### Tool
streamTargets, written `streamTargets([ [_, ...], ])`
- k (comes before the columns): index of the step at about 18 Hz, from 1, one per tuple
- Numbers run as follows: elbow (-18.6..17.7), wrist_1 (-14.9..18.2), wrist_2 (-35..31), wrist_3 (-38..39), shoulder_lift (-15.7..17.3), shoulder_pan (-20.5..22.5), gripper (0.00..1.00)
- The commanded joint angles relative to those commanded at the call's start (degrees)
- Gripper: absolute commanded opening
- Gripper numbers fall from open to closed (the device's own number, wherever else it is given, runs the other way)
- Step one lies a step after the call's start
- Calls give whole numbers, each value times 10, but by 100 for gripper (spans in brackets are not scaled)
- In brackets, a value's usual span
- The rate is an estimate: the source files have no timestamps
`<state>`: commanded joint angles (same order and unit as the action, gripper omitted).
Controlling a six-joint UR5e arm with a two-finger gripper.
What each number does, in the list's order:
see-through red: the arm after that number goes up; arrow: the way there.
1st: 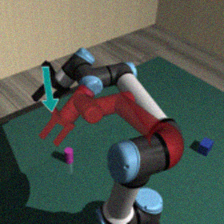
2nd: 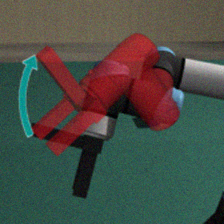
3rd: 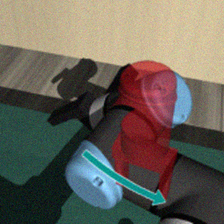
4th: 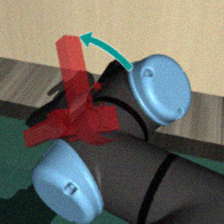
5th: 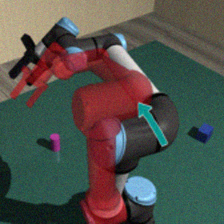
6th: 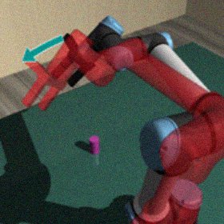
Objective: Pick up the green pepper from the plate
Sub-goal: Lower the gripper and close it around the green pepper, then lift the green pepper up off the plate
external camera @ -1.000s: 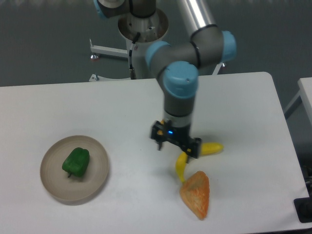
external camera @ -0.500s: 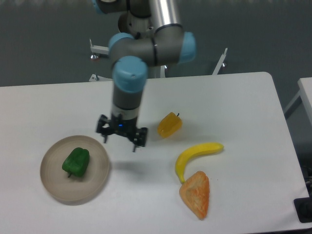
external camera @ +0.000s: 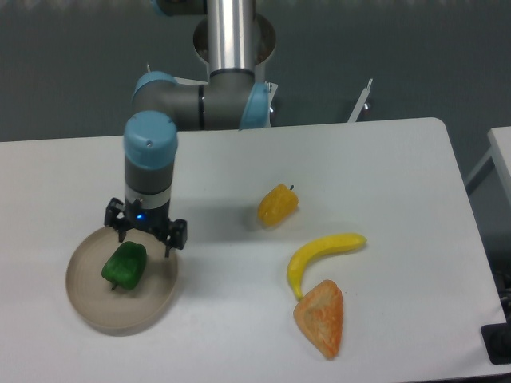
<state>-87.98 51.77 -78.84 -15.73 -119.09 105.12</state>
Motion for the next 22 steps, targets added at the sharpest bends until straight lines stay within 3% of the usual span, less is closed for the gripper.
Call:
streamTargets([
  [14, 13, -15, -3, -6, -31, -20, 100],
  [15, 16, -15, -4, -6, -32, -20, 96],
  [17, 16, -15, -4, -6, -32, -20, 63],
  [19, 17, -15, -3, -9, -31, -21, 43],
  [22, 18, -15, -3, -9, -29, -21, 34],
])
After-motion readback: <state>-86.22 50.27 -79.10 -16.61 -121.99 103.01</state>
